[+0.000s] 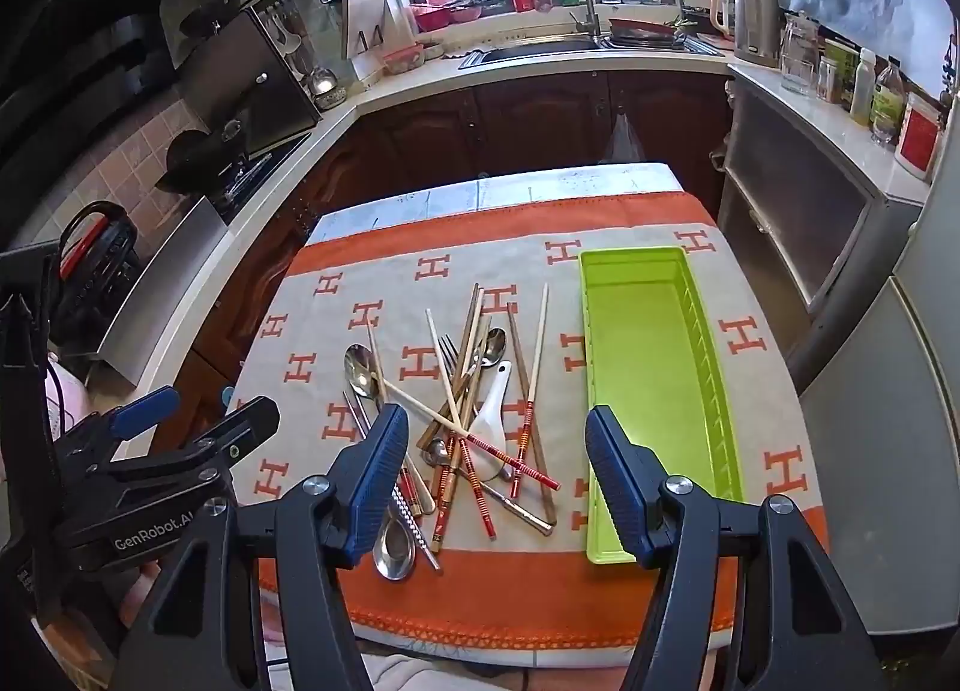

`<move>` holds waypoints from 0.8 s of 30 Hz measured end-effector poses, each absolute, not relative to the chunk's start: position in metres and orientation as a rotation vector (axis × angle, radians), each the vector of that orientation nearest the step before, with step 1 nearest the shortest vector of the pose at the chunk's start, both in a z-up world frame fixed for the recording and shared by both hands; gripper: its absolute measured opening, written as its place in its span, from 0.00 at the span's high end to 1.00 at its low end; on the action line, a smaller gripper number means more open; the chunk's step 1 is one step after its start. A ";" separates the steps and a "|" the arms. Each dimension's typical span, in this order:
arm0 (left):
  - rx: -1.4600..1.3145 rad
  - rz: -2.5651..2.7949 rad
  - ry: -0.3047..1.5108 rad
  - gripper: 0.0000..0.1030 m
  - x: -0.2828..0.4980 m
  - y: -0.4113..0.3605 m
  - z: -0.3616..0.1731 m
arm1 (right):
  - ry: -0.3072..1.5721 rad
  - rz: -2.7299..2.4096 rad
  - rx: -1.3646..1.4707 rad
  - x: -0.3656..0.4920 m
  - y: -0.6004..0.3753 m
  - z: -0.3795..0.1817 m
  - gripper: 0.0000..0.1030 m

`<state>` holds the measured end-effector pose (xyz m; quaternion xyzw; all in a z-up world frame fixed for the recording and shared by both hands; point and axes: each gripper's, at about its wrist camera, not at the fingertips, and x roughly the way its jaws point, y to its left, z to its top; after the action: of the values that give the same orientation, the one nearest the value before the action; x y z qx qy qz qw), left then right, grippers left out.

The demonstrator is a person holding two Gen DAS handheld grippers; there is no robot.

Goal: Organize utensils

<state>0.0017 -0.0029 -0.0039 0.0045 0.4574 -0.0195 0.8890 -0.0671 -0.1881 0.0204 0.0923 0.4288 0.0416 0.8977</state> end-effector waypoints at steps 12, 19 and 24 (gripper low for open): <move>0.006 -0.045 0.964 0.01 0.003 -0.002 -0.008 | 0.899 0.092 0.181 -0.066 -0.184 0.019 0.39; 0.005 -0.044 0.965 0.01 0.003 -0.003 -0.009 | 0.909 0.092 0.179 -0.064 -0.183 0.016 0.39; 0.003 -0.044 0.967 0.01 0.001 -0.004 -0.011 | 0.911 0.095 0.178 -0.065 -0.182 0.015 0.39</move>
<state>0.0014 -0.0037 -0.0105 0.0016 0.4647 -0.0213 0.8852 -0.0649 -0.1818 0.0149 0.0860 0.4390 0.0456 0.8932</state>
